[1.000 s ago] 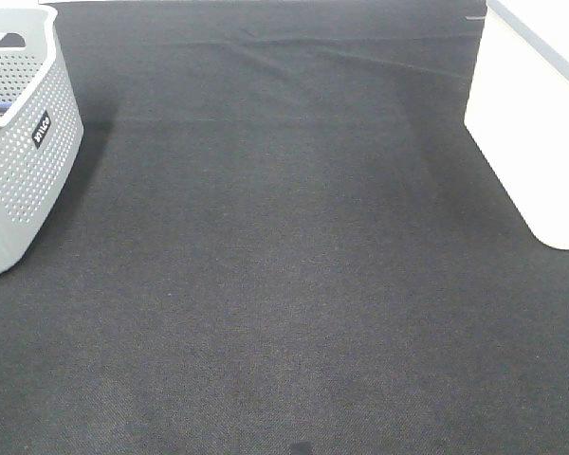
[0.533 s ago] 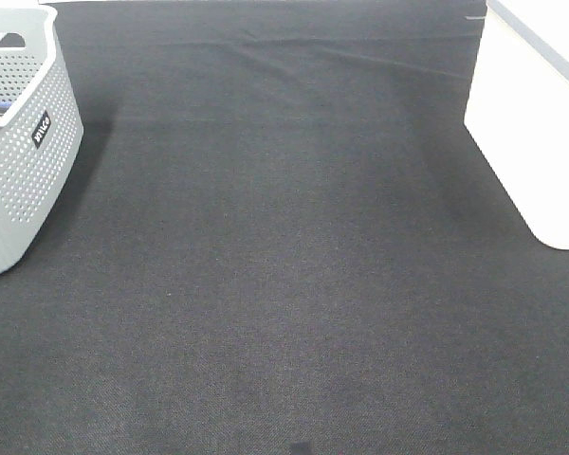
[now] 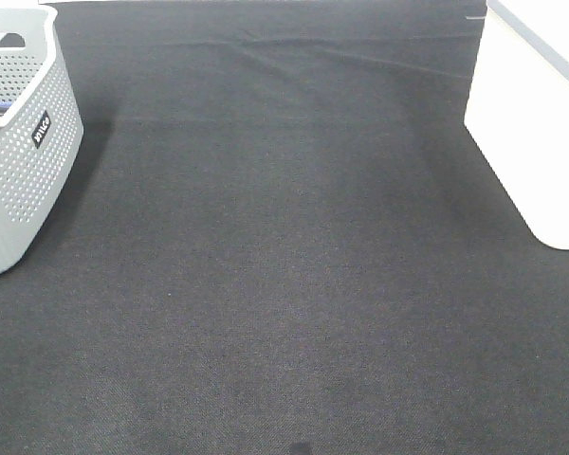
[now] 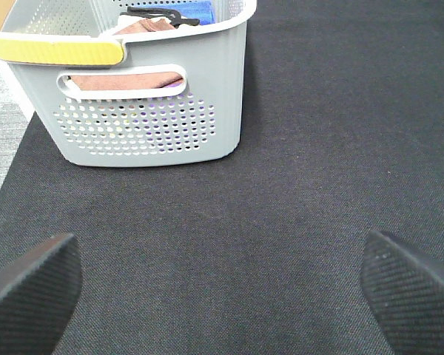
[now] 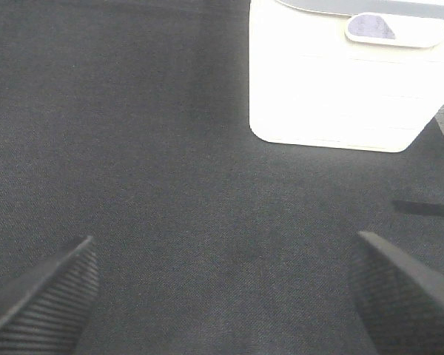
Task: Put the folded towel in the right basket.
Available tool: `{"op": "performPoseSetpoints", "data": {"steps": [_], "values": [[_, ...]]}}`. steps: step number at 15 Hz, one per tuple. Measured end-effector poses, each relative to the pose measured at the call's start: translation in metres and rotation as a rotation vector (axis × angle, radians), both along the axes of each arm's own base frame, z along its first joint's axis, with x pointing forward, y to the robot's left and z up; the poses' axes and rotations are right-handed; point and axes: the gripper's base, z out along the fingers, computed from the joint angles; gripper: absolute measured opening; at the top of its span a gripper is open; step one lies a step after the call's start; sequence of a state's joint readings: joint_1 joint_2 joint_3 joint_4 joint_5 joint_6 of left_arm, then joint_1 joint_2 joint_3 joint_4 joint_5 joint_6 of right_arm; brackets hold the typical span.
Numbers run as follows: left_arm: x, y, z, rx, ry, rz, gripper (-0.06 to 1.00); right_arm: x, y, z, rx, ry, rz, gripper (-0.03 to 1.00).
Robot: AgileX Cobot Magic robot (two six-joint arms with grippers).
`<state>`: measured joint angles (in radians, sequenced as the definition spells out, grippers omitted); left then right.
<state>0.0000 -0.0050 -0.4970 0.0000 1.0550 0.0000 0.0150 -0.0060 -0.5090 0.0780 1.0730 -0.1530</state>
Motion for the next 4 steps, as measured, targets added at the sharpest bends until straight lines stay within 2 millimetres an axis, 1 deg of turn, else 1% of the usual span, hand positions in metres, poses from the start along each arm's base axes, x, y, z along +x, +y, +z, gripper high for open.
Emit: {"op": "performPoseSetpoints", "data": {"steps": [4], "values": [[0.0000,0.0000,0.0000,0.000,0.000,0.000,0.97,0.0000,0.0000,0.0000,0.000,0.000,0.000,0.86]]}}
